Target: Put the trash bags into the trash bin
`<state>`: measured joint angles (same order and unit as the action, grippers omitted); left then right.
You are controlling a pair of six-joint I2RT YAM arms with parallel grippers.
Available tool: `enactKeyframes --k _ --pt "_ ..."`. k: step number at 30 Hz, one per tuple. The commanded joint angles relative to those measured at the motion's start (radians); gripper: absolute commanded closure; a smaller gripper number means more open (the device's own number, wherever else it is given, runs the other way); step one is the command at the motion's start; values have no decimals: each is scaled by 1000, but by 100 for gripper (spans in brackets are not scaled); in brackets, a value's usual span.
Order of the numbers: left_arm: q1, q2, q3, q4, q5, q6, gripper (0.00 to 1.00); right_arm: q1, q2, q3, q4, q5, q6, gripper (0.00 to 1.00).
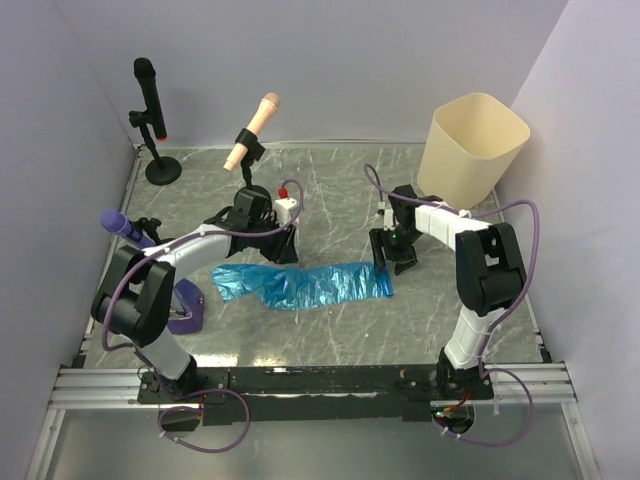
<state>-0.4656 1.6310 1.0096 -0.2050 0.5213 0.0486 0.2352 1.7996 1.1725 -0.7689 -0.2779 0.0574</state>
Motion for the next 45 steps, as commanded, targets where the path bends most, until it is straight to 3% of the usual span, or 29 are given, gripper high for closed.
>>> enactKeyframes --k 1,4,13,19,24,27,30,35,41,45 --pt "12 1 -28 -102 112 -88 71 13 30 7 -10 106 35 32" --pt "13 88 -5 -167 123 -76 82 1 38 9 -12 147 3 34" --pt "34 155 -77 -174 -56 -108 98 -126 -11 -27 -23 210 -111 37" --pt "42 164 -78 -171 -86 -101 99 -192 -46 -37 -4 247 -145 38" --pt "44 161 -78 -168 -93 -104 99 -197 -77 -5 -10 180 -171 40" --pt "44 159 -78 -168 -95 -102 98 -185 -98 15 -20 54 -176 42" --pt "44 152 -78 -169 -107 -99 98 -120 -112 4 0 10 -175 38" --pt "44 144 -77 -174 -122 -93 98 -42 -98 -37 48 94 -133 30" --pt "44 138 -75 -174 -132 -87 98 -37 -68 -37 48 184 -140 30" --pt "44 141 -63 -175 -135 -82 98 -34 -30 -33 54 139 -128 32"
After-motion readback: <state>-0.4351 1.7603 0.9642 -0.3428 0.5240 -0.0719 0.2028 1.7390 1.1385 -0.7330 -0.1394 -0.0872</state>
